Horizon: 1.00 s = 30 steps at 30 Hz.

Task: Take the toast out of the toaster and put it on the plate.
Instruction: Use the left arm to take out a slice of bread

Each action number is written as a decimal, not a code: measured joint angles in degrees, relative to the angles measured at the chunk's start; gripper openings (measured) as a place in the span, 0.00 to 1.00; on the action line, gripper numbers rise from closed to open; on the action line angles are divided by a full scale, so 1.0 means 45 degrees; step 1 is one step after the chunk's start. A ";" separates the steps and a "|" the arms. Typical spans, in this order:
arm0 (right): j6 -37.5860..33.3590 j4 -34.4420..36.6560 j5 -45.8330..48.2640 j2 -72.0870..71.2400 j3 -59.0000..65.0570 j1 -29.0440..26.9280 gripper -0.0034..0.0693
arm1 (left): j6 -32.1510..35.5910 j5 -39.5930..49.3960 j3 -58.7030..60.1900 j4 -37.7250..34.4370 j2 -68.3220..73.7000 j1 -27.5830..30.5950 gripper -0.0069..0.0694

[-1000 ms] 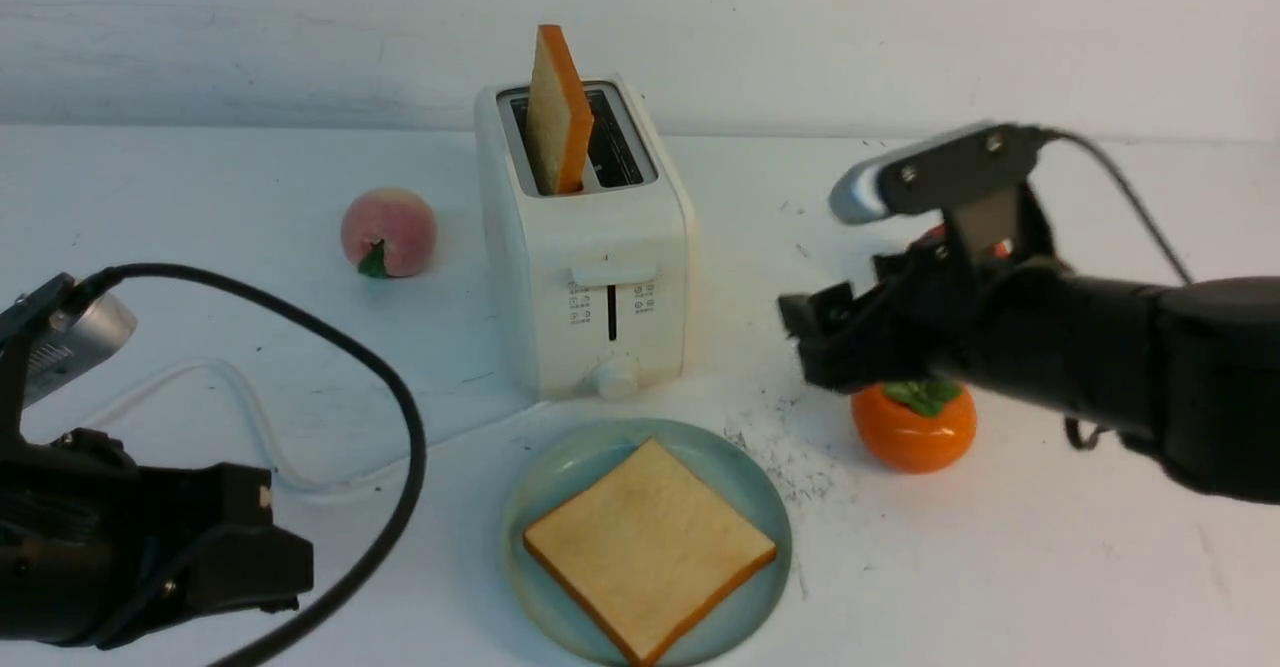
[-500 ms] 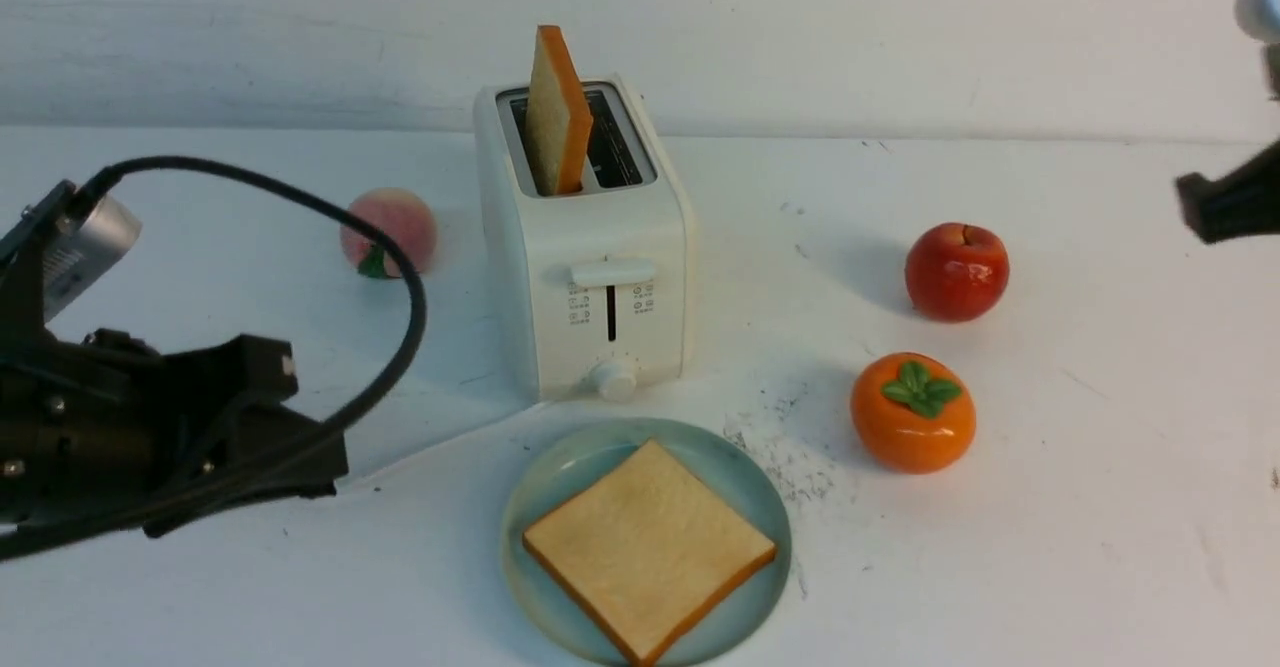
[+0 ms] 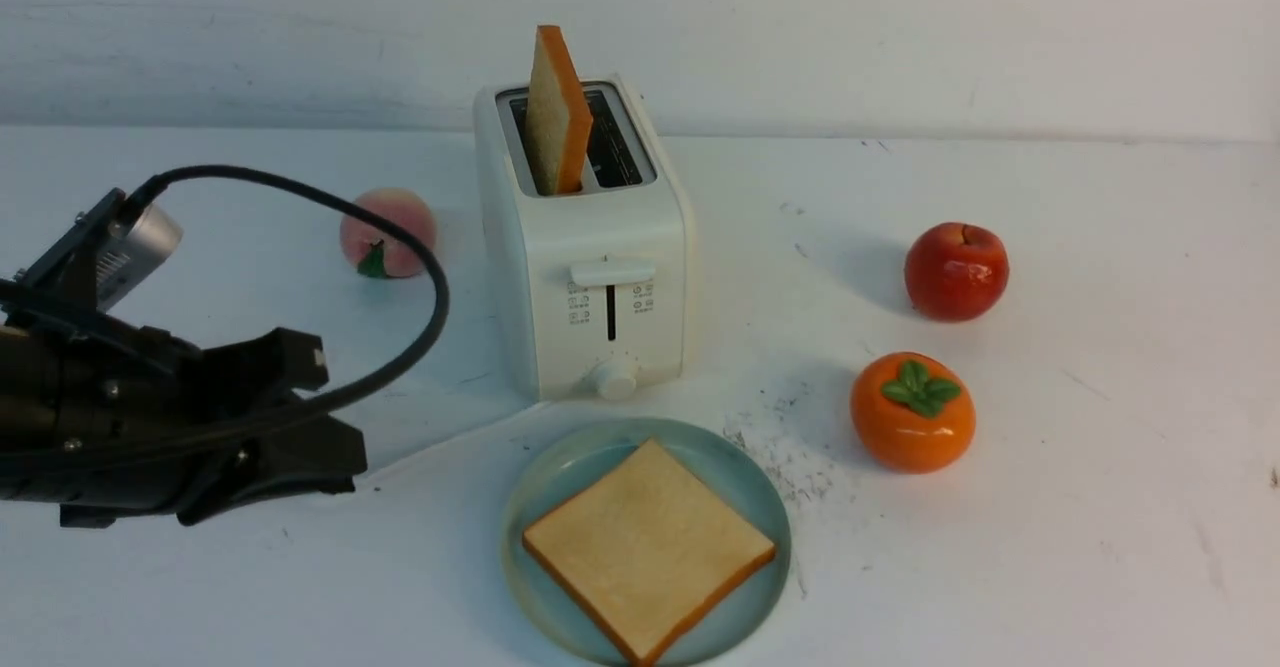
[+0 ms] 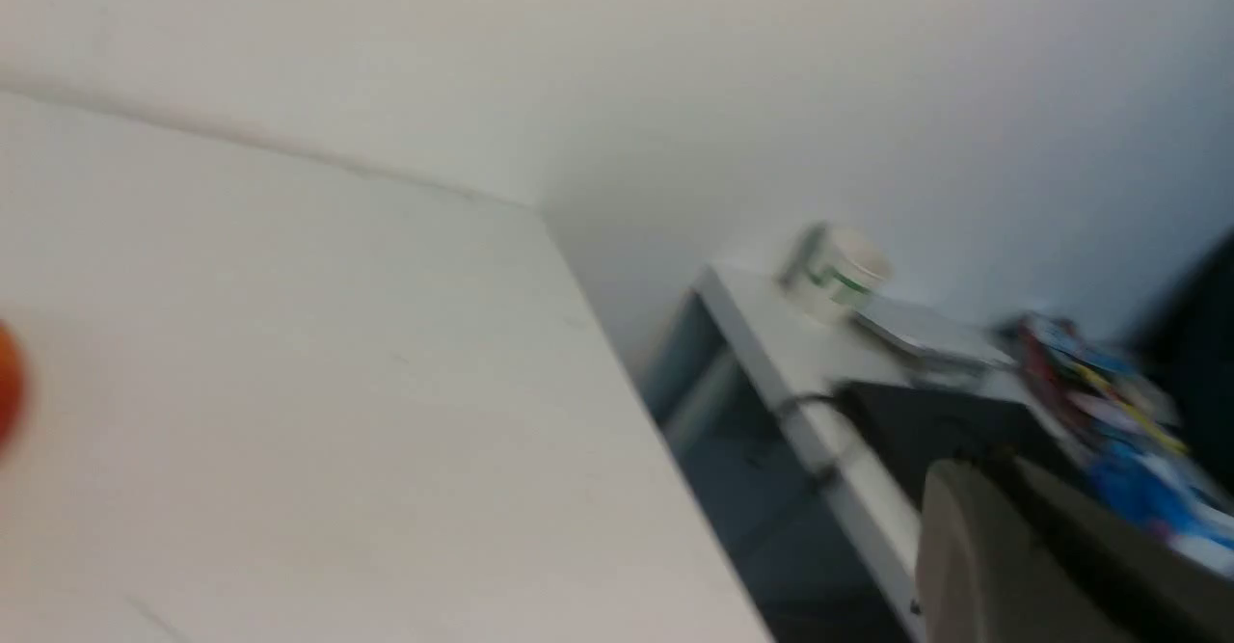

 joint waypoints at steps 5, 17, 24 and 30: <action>0.3462 -0.0229 0.8715 0.0182 0.0014 -0.0012 0.02 | 0.0011 0.0000 0.0000 -0.0187 0.0256 0.0000 0.20; 2.1766 -1.6961 2.4468 0.2277 0.0027 0.0060 0.03 | 0.0276 0.0696 -0.0228 -0.0372 0.0256 0.0000 0.21; 3.0426 -2.5708 2.5689 -0.0087 0.0027 -0.0006 0.04 | 0.0223 0.1726 -0.2814 -0.0697 0.0320 0.0000 0.21; 3.1093 -2.6339 2.6920 -0.2080 0.0027 -0.0006 0.04 | -0.1035 0.1936 -0.6270 -0.0199 0.1167 -0.0730 0.18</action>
